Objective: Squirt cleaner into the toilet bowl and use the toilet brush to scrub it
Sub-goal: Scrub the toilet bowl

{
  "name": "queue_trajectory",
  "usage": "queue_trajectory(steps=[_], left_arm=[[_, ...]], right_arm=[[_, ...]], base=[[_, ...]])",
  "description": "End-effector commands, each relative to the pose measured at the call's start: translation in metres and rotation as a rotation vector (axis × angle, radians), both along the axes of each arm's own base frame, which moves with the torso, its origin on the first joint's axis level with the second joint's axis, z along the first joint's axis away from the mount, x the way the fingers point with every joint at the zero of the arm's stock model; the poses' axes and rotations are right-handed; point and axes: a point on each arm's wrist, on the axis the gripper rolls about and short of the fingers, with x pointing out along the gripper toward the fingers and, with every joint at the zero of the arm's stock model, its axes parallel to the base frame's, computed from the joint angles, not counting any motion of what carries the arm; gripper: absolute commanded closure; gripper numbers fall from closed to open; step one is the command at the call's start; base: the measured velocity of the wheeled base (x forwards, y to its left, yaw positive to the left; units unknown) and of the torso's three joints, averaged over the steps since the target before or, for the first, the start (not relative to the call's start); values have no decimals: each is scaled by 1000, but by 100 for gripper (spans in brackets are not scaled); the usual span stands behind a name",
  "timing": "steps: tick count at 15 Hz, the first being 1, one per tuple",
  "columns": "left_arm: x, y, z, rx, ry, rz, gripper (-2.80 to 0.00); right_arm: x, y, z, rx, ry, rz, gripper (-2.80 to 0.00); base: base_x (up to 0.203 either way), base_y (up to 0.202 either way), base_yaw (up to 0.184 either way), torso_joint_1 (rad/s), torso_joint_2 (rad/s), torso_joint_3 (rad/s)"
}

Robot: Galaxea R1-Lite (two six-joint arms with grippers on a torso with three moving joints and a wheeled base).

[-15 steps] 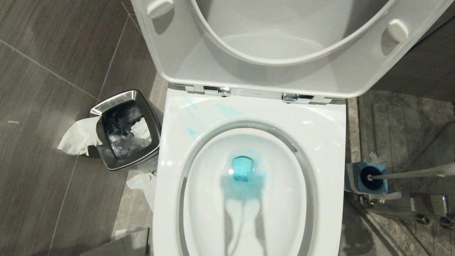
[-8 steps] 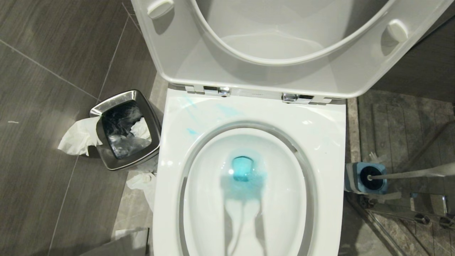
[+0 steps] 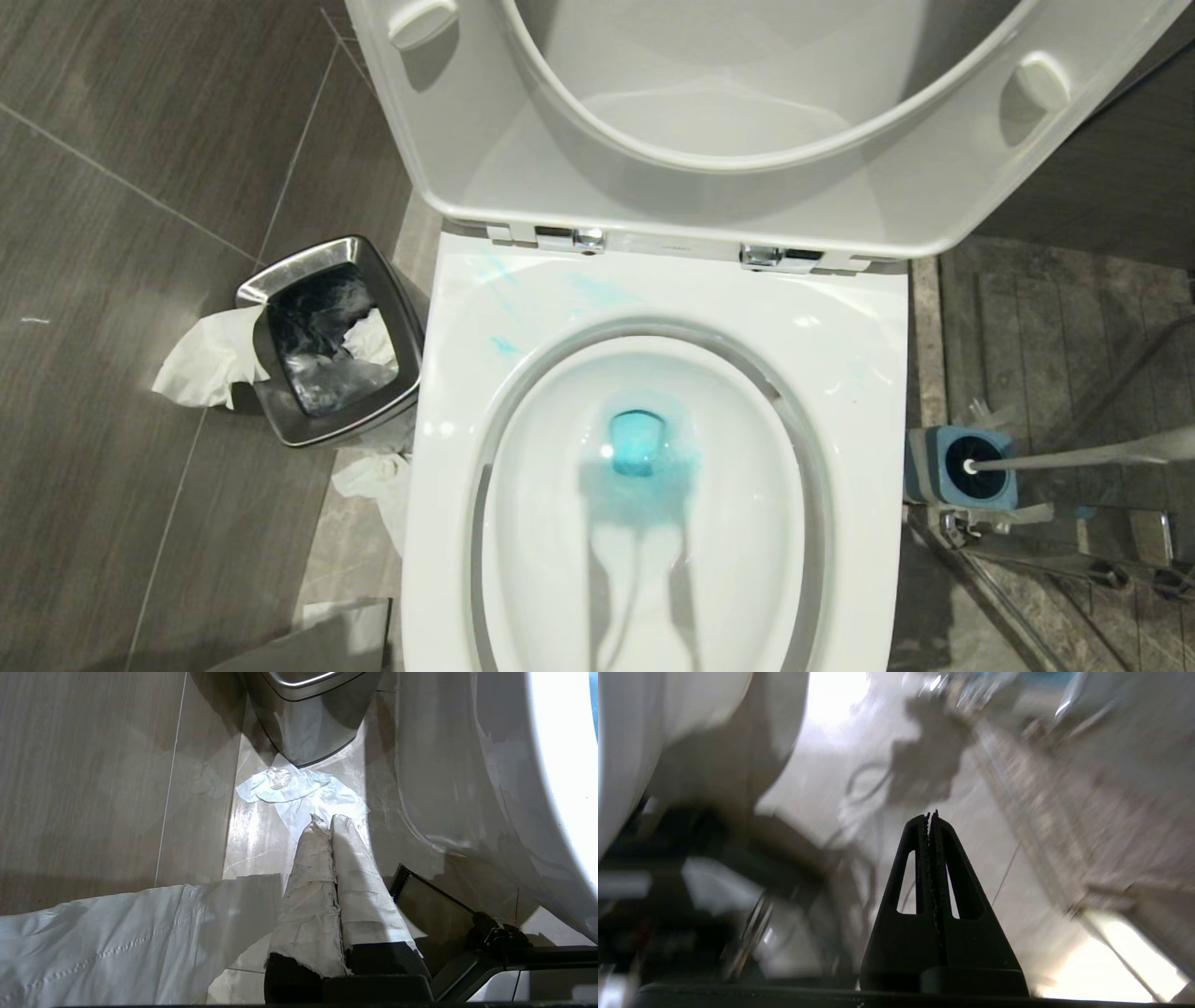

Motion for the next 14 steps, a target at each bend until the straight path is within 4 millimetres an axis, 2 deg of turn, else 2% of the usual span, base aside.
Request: queue_trajectory(steps=[1,7,11,14], left_arm=[[0,0,-1,0,5,0,0],[0,0,-1,0,5,0,0],[0,0,-1,0,5,0,0],[0,0,-1,0,5,0,0]], right_arm=[[-9,5,-5,-27,18,46,0],[-2,-1,-7,-128,-17,-7,0],[2,-3,-3,-136,-15,-1,0],[6,-5,-10,-145,19,26,0]], base=[[0,0,0,0,0,0],[0,0,0,0,0,0],[0,0,0,0,0,0],[0,0,0,0,0,0]])
